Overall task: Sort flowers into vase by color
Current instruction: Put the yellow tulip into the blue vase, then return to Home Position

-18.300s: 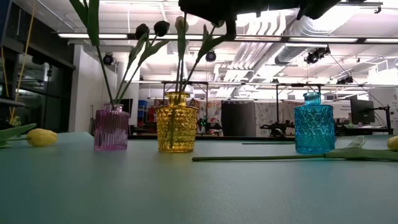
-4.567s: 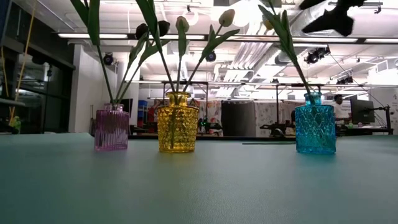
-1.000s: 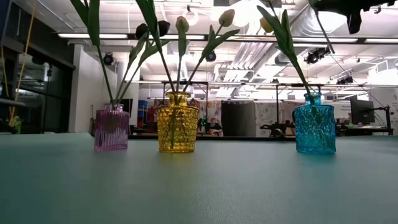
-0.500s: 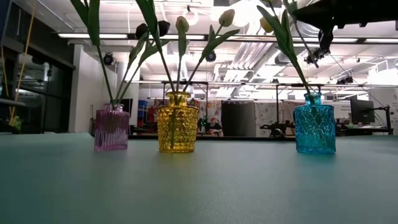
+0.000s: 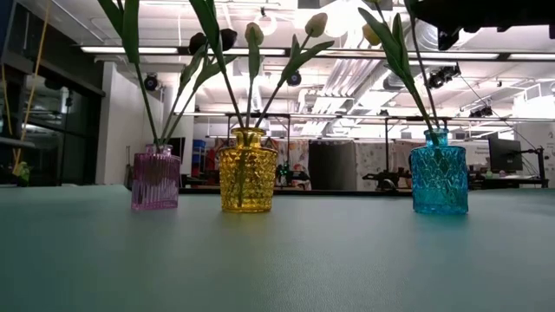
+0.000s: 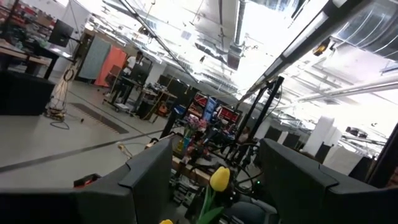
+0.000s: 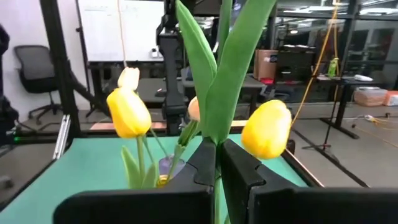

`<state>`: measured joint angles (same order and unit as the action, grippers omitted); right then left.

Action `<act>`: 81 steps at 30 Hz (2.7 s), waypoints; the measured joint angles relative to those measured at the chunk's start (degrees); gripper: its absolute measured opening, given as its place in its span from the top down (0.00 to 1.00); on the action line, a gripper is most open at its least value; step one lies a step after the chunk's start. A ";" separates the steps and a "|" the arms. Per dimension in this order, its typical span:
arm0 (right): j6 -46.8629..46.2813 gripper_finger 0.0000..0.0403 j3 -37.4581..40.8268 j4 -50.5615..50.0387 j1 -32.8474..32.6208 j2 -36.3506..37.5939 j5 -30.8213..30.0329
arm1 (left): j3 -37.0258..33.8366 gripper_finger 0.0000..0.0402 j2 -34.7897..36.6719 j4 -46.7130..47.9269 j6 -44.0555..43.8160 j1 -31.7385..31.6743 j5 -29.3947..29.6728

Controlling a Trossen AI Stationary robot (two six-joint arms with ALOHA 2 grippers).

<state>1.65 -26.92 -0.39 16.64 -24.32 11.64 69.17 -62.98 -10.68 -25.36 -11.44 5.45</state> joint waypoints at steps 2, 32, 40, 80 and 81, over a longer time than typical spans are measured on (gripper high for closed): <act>0.18 1.00 0.00 0.25 -0.85 -0.91 0.02 | 0.00 0.42 0.00 0.02 -0.04 0.00 0.00; -12.18 0.94 0.00 -5.35 -4.76 -2.29 2.20 | 0.00 0.42 0.00 0.15 0.04 -0.02 -0.39; -17.28 0.61 0.00 -9.64 -4.76 -2.26 5.22 | 0.00 0.42 0.00 0.15 0.04 -0.04 -0.39; -16.21 0.95 -22.67 -54.42 -4.76 -2.24 8.52 | -16.12 0.45 9.70 1.07 9.08 6.58 -0.57; -15.75 0.97 -22.67 -54.34 -4.76 -2.24 8.52 | -18.84 0.46 11.00 -2.04 8.54 6.93 -0.13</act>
<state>-14.10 -49.58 -54.73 11.88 -26.57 20.16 50.33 -51.98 -12.71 -16.82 -4.51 5.32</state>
